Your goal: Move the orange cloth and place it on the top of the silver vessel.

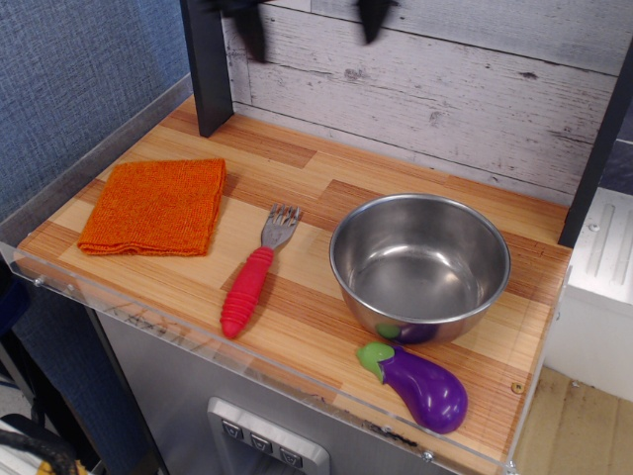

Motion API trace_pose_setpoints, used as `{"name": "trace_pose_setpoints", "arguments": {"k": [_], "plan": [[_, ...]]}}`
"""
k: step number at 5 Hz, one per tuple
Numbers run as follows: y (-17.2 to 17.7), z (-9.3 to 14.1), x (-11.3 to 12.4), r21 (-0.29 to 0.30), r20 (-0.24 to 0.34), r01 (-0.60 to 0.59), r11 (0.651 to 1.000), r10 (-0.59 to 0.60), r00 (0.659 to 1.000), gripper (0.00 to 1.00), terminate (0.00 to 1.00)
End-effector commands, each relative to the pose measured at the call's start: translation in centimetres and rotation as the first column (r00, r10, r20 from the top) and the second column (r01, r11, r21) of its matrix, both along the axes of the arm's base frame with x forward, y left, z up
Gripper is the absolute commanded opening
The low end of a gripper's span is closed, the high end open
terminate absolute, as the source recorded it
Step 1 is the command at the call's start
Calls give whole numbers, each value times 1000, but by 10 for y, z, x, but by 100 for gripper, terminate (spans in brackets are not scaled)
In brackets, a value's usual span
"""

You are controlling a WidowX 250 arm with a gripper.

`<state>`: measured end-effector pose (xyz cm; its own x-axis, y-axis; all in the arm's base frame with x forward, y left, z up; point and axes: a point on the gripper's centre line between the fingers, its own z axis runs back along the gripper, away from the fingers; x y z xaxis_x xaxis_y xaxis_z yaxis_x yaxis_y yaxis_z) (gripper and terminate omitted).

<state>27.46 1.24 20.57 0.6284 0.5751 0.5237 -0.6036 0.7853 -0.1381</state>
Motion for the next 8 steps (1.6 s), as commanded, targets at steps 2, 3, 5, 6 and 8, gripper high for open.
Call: {"name": "trace_pose_setpoints", "arguments": {"k": [2, 3, 5, 6, 8], "plan": [[78, -32, -20, -135, -49, -232, 963, 227, 973, 100, 0], [95, -47, -22, -108, -86, -274, 956, 265, 960, 100, 0], [128, -79, -17, -88, -141, -346, 934, 332, 933, 100, 0], [138, -102, -20, -78, -177, -372, 925, 354, 918, 100, 0], [155, -138, -18, -67, -238, -405, 912, 380, 894, 100, 0]]}}
